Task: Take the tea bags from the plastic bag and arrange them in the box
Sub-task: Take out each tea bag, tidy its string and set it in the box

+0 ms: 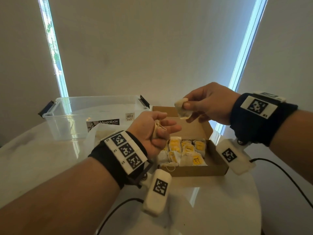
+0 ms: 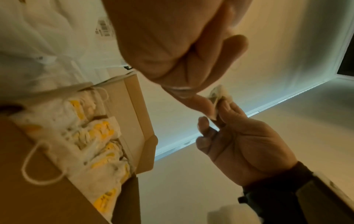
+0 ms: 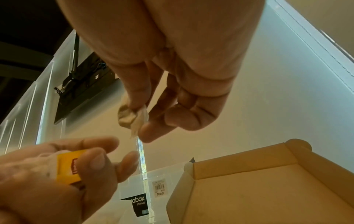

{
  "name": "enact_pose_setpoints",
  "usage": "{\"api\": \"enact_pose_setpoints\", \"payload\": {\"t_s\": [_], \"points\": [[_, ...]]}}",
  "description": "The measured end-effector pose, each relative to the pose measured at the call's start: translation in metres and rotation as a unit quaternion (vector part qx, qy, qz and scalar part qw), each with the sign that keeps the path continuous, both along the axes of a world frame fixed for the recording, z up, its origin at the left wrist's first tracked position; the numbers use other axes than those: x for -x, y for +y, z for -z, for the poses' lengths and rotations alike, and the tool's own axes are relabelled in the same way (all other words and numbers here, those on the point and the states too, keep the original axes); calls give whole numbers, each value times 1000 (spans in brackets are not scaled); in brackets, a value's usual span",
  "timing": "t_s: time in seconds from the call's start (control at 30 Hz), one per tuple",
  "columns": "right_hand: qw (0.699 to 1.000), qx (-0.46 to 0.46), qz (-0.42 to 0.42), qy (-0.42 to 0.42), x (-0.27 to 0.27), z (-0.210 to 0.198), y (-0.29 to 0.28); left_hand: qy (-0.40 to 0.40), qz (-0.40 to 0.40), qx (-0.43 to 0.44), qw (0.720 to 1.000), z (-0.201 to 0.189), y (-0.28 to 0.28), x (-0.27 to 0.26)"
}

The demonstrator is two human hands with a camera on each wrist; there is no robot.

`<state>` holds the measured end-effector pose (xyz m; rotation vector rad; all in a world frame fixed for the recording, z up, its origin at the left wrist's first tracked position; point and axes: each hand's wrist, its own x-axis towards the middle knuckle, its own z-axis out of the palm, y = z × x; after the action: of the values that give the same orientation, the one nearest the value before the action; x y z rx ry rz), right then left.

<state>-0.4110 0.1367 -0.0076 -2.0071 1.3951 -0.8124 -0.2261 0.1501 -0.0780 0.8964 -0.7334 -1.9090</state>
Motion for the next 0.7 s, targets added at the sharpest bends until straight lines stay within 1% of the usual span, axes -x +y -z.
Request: {"api": "enact_pose_setpoints", "payload": {"t_s": [0.07,0.13,0.2,0.23,0.27,0.3,0.37,0.4,0.43,0.5,0.53,0.6,0.7], "points": [[999,22,-25,17,0,0,1,15,31,-1,999,-1,1,4],[996,48,-47,61,-2,0,3,32,56,8,998,-1,0,7],[990,48,-79,106,-4,0,6,28,72,29,997,-2,1,8],[989,42,-91,113,-3,0,7,18,73,41,996,-2,2,8],[990,36,-89,103,-2,0,6,9,67,50,996,-1,3,8],[994,29,-75,76,0,-1,6,-2,54,56,997,0,3,8],[1000,3,-23,-7,5,-1,4,-36,19,79,996,4,2,10],[999,-21,-3,-33,7,-1,2,-59,5,99,993,4,2,12],[998,-51,4,-37,7,-1,2,-83,-5,121,989,5,3,14],[994,-111,-14,1,10,1,3,-129,-23,160,978,4,5,20],[992,-123,-28,31,11,2,3,-150,-30,174,973,3,6,23],[989,-110,-52,82,10,3,6,-186,-35,189,964,4,7,27],[991,-79,-35,100,16,5,1,-220,-21,176,959,9,8,32]]}}
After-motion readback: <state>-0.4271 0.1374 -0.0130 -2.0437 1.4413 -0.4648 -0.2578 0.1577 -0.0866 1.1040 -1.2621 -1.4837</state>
